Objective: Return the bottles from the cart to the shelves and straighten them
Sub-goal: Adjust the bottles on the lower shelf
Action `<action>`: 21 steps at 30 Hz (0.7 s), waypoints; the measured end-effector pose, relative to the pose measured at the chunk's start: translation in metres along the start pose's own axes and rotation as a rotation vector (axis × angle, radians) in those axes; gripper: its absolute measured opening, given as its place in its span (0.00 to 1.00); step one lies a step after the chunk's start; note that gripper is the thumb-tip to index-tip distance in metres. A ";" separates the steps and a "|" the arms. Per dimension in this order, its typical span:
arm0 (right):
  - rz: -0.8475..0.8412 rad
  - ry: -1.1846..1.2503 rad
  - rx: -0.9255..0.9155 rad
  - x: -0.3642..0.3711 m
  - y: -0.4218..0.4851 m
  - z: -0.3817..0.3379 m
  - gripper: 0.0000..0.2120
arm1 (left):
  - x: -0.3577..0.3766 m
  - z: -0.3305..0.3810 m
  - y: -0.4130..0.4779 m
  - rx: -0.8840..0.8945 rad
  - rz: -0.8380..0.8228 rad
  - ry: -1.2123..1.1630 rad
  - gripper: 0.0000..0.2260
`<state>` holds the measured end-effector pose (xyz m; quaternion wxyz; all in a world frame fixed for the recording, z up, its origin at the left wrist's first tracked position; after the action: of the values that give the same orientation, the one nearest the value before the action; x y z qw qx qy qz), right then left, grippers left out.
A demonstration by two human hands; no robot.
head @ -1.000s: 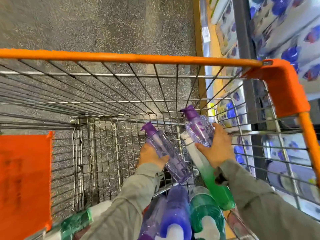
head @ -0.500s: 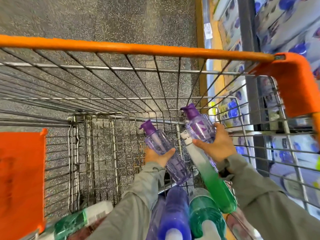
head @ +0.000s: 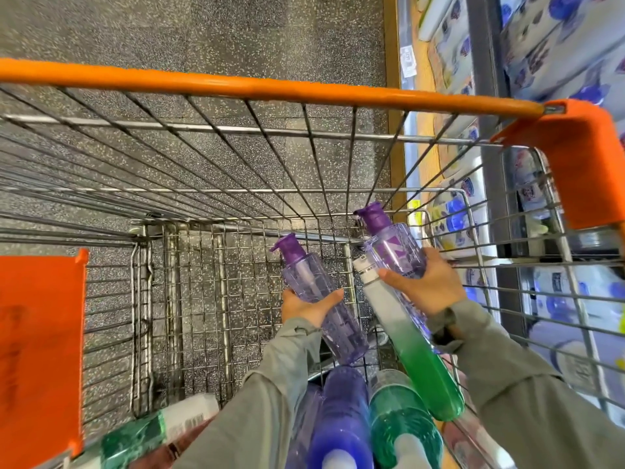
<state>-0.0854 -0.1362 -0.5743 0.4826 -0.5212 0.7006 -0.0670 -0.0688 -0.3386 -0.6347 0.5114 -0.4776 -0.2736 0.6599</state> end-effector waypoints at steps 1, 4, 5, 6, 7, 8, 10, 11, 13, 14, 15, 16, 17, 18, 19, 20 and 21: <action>0.004 0.001 -0.001 0.000 0.001 0.001 0.20 | 0.000 -0.001 0.001 0.002 0.001 -0.006 0.37; 0.010 -0.007 -0.015 0.001 0.002 0.003 0.21 | -0.002 -0.006 0.006 0.010 0.012 0.009 0.35; 0.023 -0.002 -0.009 0.001 0.004 0.005 0.22 | -0.003 -0.007 0.007 0.021 0.011 0.017 0.32; 0.040 0.011 0.003 0.000 0.005 0.006 0.23 | -0.004 -0.010 0.008 0.031 0.011 0.020 0.29; 0.055 0.022 0.009 0.000 0.005 0.007 0.23 | -0.005 -0.011 0.008 0.046 0.011 0.026 0.26; 0.062 0.028 0.009 -0.001 0.005 0.007 0.23 | -0.007 -0.012 0.008 0.070 0.008 0.033 0.24; 0.062 0.033 0.008 0.000 0.003 0.006 0.22 | -0.010 -0.011 0.006 0.124 -0.010 0.056 0.22; 0.065 0.031 0.003 0.000 0.002 0.006 0.23 | -0.012 -0.011 0.005 0.149 -0.022 0.063 0.23; 0.086 0.004 -0.018 0.000 0.000 0.005 0.24 | -0.015 -0.009 0.003 0.184 -0.055 0.068 0.25; 0.096 -0.020 -0.040 0.000 -0.003 0.004 0.25 | -0.017 -0.009 0.002 0.199 -0.068 0.063 0.25; 0.100 -0.046 -0.062 0.000 -0.005 0.002 0.25 | -0.019 -0.008 0.001 0.210 -0.076 0.055 0.24; 0.098 -0.071 -0.089 0.000 -0.009 -0.002 0.26 | -0.022 -0.007 0.000 0.217 -0.086 0.041 0.25; 0.097 -0.091 -0.116 0.000 -0.012 -0.006 0.26 | -0.024 -0.005 -0.002 0.224 -0.096 0.011 0.26; 0.098 -0.100 -0.137 -0.001 -0.016 -0.010 0.25 | -0.026 -0.003 -0.005 0.240 -0.102 -0.018 0.28; 0.095 -0.097 -0.152 -0.001 -0.021 -0.014 0.25 | -0.029 0.000 -0.008 0.252 -0.100 -0.047 0.29; 0.087 -0.079 -0.165 -0.001 -0.024 -0.017 0.26 | -0.031 0.003 -0.012 0.260 -0.096 -0.079 0.30; 0.071 -0.055 -0.172 0.000 -0.027 -0.019 0.27 | -0.034 0.007 -0.015 0.272 -0.086 -0.113 0.30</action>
<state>-0.0816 -0.1563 -0.5476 0.4574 -0.5370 0.7084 0.0249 -0.0682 -0.3649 -0.6074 0.5830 -0.3537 -0.2304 0.6942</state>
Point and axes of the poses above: each hand's wrist, its own y-axis towards the middle knuckle, its own x-axis out of the palm, z = x × y, the point moved 5 cm from there along y, towards the middle knuckle, and after that the axes turned 10 degrees about z, right-handed, at the moved point
